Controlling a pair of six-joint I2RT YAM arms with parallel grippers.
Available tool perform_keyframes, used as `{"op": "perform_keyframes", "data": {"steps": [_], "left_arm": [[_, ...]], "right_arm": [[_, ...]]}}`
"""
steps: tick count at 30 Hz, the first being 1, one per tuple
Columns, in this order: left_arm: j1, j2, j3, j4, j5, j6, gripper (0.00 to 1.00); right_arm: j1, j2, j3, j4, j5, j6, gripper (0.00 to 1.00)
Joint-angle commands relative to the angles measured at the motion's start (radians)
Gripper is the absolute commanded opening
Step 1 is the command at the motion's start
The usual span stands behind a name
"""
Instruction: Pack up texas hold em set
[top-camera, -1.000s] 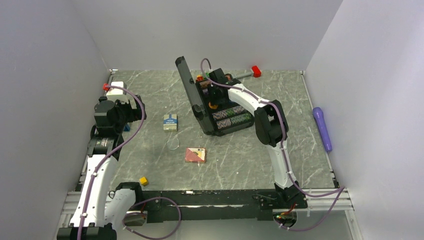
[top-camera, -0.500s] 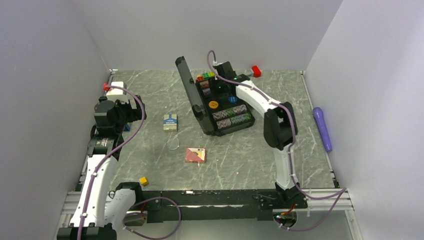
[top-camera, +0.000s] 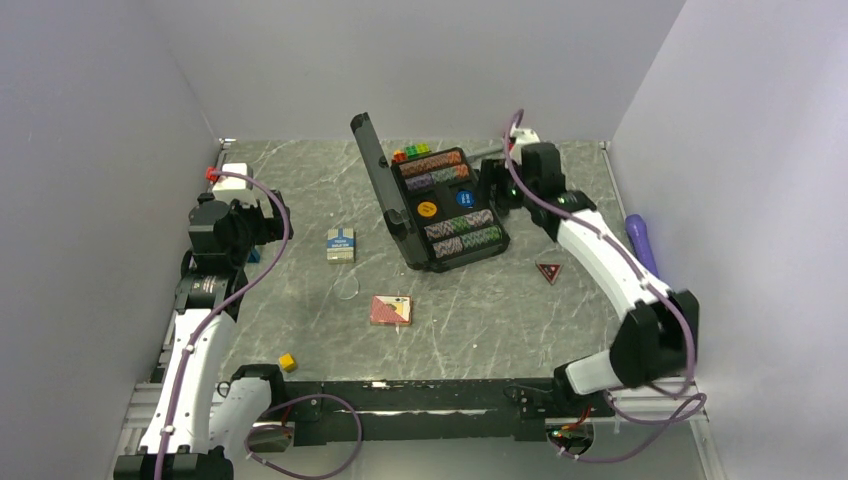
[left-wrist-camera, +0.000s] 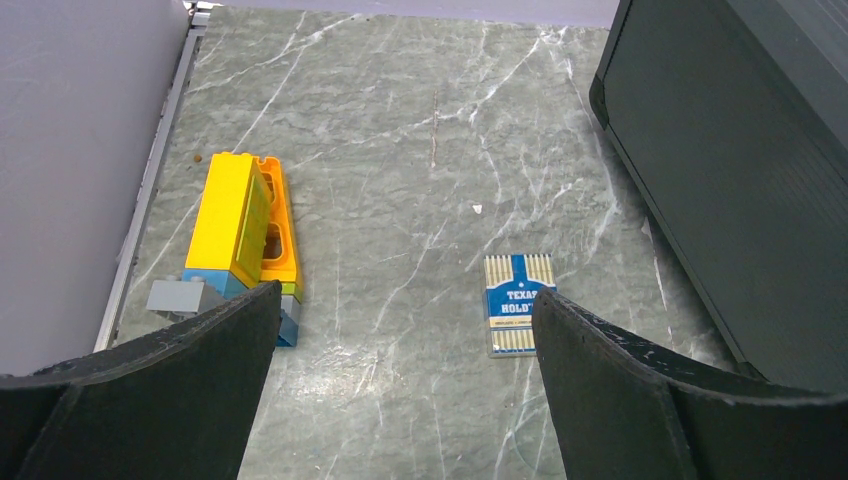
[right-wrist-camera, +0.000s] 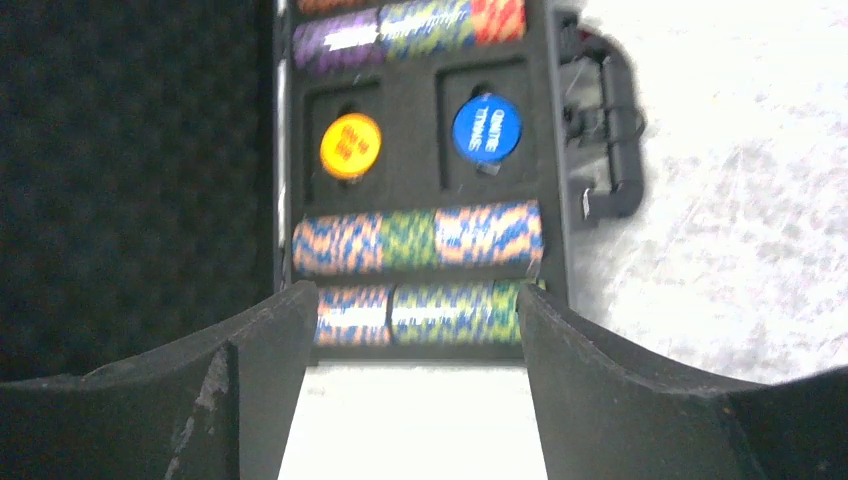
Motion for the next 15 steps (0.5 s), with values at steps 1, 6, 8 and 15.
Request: {"op": "perform_keyframes", "data": {"steps": [1,6,8,15], "left_arm": [[0.001,0.004,0.001,0.039,0.002,0.002,0.99],[0.001,0.012,-0.003,0.04,0.009,0.0,0.99],[0.001,0.016,-0.004,0.042,0.012,0.002,0.99],[0.002,0.02,-0.005,0.042,0.025,0.004,0.99]], "right_arm": [[0.029,-0.243,-0.23,0.241,-0.113,-0.072,0.77],[0.109,-0.479,-0.51,0.417,-0.299,-0.126,0.76],[0.176,-0.542,-0.587,0.464,-0.338,-0.155,0.76],[0.415,-0.496,-0.728,0.6,-0.408,-0.263,0.76]]}}
